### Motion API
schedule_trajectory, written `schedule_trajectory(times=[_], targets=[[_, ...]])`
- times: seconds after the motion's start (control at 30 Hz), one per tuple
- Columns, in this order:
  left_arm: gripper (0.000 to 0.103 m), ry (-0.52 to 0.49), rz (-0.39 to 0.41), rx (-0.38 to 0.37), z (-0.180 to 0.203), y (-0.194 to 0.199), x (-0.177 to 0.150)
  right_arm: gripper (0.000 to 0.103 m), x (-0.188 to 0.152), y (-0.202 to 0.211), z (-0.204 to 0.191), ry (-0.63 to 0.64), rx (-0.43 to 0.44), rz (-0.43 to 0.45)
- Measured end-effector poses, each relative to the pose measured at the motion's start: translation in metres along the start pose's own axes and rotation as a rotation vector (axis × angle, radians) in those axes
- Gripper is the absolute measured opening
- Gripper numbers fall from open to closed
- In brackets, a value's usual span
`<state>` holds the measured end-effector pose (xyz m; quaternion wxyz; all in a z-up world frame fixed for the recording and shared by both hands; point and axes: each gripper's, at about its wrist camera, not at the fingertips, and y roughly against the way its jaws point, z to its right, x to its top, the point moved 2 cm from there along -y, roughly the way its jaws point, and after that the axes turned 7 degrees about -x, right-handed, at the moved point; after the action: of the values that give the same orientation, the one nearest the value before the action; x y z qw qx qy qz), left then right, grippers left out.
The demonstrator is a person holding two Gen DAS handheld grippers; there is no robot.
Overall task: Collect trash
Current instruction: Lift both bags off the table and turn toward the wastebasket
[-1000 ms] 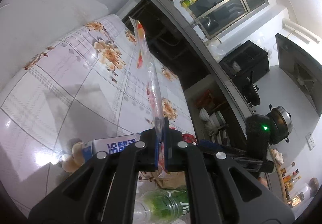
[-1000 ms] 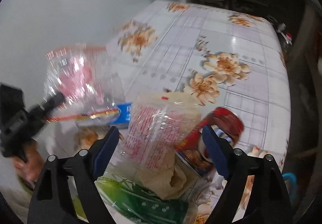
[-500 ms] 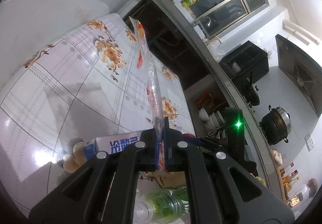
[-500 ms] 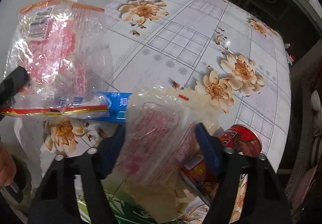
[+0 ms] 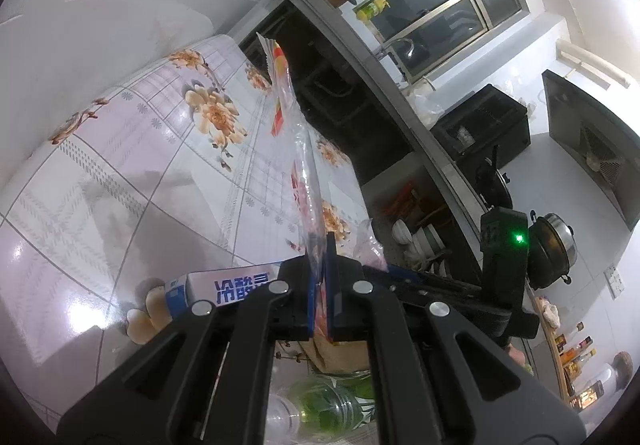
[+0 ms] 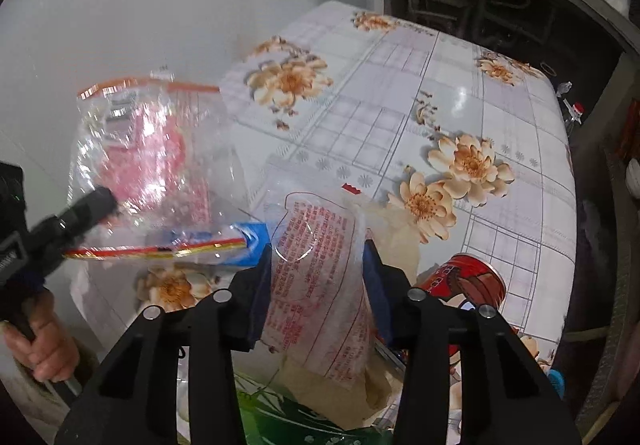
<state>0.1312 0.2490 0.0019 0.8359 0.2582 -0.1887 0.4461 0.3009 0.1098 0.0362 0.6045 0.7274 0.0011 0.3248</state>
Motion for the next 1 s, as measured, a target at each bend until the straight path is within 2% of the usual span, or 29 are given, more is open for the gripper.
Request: schedule_trajectory(times=[0.17,0.63,0.87,1.0], targets=[[0.002,-0.025,0.01,-0.014,0.008,0.004,-0.003,0.037,0.002,0.022,0.015,-0.09,0.09,0.085],[0.002,-0.127,0.037,-0.099,0.044,0.016,-0.003,0.031,-0.031,0.111,0.073,-0.292,0.173,0.329],[0.002,-0.187,-0.035,-0.149,0.077,-0.001,-0.02,0.031,-0.073,0.144,0.11,-0.379,0.101,0.395],[0.002,-0.234,-0.122,-0.182,0.105,-0.024,-0.041,0.031,-0.118,0.158,0.141,-0.465,-0.002,0.402]])
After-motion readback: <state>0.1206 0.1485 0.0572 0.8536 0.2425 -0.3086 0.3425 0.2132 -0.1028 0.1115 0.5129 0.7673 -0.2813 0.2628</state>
